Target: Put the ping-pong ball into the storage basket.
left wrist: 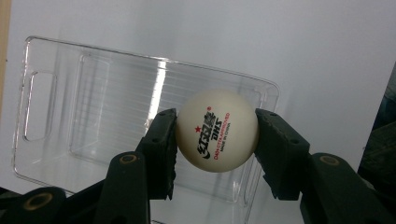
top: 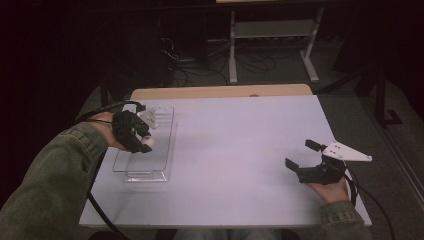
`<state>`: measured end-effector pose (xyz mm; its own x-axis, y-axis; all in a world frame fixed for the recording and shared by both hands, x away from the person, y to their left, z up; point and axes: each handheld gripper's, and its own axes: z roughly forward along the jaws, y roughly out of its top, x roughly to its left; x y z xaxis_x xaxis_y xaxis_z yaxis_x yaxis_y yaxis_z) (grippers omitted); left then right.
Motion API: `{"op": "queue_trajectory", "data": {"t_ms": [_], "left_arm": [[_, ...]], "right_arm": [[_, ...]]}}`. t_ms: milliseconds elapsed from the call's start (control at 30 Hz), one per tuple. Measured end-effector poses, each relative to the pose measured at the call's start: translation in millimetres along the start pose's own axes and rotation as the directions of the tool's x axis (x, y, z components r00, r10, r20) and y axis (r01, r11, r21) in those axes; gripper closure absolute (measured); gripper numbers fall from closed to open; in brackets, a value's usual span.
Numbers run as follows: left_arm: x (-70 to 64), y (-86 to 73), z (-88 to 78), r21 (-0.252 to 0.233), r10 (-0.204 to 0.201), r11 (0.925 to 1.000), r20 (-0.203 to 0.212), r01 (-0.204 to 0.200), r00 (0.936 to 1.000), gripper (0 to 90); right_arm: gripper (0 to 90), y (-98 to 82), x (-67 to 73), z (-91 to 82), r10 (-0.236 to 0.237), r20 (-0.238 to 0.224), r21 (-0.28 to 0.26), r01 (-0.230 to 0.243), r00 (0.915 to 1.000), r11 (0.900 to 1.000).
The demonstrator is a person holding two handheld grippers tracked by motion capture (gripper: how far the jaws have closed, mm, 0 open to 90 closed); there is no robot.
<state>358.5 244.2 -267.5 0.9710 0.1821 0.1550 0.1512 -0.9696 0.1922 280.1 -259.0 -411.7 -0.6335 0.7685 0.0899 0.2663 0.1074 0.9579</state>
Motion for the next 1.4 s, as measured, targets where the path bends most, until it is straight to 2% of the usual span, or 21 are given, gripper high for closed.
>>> {"op": "queue_trajectory", "data": {"t_ms": [167,200,267,533,767,1133,1400], "left_arm": [[0.5,1.3,0.9,0.011,0.007,0.9999,0.006,-0.007,1.0,50.8],[0.0,2.3,1.9,0.034,0.014,0.9993,0.005,-0.014,0.9999,50.7],[0.5,2.5,1.9,0.041,0.016,0.999,0.006,-0.017,0.9999,50.7],[-0.1,4.7,5.6,0.036,0.027,0.999,0.001,-0.027,0.9996,50.7],[-1.1,3.9,12.9,0.057,0.033,0.9978,0.004,-0.034,0.9994,50.7],[-1.8,-0.9,21.0,0.053,0.04,0.9978,0.004,-0.04,0.9992,50.7],[-3.6,0.8,32.1,0.042,0.049,0.9978,0.025,-0.05,0.9985,50.7]], "right_arm": [[0.0,0.2,0.4,-0.2,-0.002,-0.002,0.001,0.002,1.0,1.0],[0.0,0.1,0.2,-0.5,-0.002,-0.001,-0.001,0.002,1.0,1.0],[0.0,0.1,0.1,-0.5,-0.002,-0.001,-0.002,0.002,1.0,1.0],[0.0,0.2,0.4,-0.4,-0.002,-0.002,0.0,0.002,1.0,1.0],[0.0,0.1,0.1,-0.7,-0.002,-0.002,-0.002,0.002,1.0,1.0],[0.0,-0.4,0.5,-0.3,-0.002,-0.002,0.003,0.002,1.0,1.0],[0.0,-0.6,1.1,0.1,-0.008,-0.001,0.006,0.008,1.0,1.0]]}}
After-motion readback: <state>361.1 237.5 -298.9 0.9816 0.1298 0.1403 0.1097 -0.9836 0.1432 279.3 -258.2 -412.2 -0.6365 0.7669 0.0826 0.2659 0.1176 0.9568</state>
